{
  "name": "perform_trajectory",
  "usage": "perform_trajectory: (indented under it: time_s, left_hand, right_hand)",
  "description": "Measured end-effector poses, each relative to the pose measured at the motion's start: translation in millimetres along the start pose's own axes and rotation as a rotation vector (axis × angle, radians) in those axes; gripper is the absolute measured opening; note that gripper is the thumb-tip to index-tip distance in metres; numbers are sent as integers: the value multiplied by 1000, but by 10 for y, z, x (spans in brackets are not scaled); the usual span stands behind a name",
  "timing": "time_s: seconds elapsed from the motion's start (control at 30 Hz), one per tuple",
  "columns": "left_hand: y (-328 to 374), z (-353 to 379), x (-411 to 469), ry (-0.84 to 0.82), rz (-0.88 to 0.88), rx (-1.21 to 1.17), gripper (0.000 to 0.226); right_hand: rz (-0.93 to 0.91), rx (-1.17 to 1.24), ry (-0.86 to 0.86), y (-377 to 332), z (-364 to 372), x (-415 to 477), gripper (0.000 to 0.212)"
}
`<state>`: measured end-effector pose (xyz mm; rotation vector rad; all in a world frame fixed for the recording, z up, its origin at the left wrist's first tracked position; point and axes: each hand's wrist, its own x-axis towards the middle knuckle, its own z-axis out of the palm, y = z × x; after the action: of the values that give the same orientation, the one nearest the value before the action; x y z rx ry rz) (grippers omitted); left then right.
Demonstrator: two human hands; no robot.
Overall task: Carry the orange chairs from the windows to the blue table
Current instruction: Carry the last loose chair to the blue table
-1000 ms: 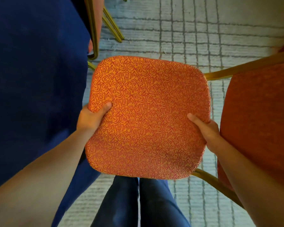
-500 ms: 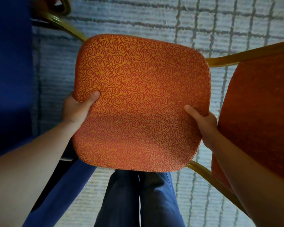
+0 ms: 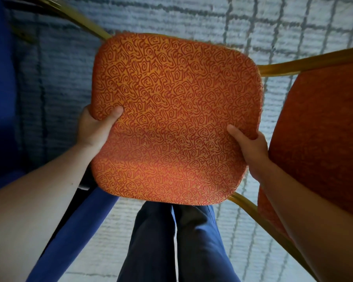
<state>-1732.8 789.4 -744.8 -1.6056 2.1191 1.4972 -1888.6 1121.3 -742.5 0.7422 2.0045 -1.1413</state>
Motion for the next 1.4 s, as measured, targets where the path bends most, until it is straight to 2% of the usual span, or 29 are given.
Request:
perform_trajectory:
  time_s: [0.07, 0.17, 0.23, 0.3, 0.4, 0.47, 0.6, 0.7, 0.83, 1.2, 1.4]
  left_hand:
    - [-22, 28, -44, 64, -37, 27, 80]
    - [60, 121, -148, 117, -70, 132, 80]
    - [158, 163, -256, 96, -97, 186, 85]
    - [301, 157, -423, 49, -101, 233, 86]
    - [559, 56, -798, -88, -31, 130, 70]
    - [753, -43, -1035, -152, -42, 144, 55]
    - [1133, -303, -1551, -257, -12, 144, 30]
    - [1315, -440, -1880, -286, 22, 136, 42]
    - [1547, -564, -2286, -265, 40, 136, 67]
    - [2006, -476, -2917, -239, 104, 74, 76]
    - [2187, -121, -3078, -117, 47, 3, 71]
  right_hand:
    - [10, -65, 38, 1, 37, -37, 88]
    - [25, -177, 71, -34, 84, -116, 102]
    - [-1, -261, 49, -94, 73, -254, 104]
    - [-66, -302, 15, -167, 37, -438, 97]
    - [-184, -312, -66, -298, -65, -862, 74]
    - [-238, -343, -107, -405, -139, -1168, 65]
    - [-367, -431, -132, -619, -354, -1797, 67]
    - [-449, -495, -116, -728, -551, -2183, 78]
    - [-507, -508, -90, -872, -837, -2602, 80]
    - [-640, -615, -115, -1139, -1440, -3057, 89]
    - [-686, -749, -232, -1456, -1725, -2804, 93]
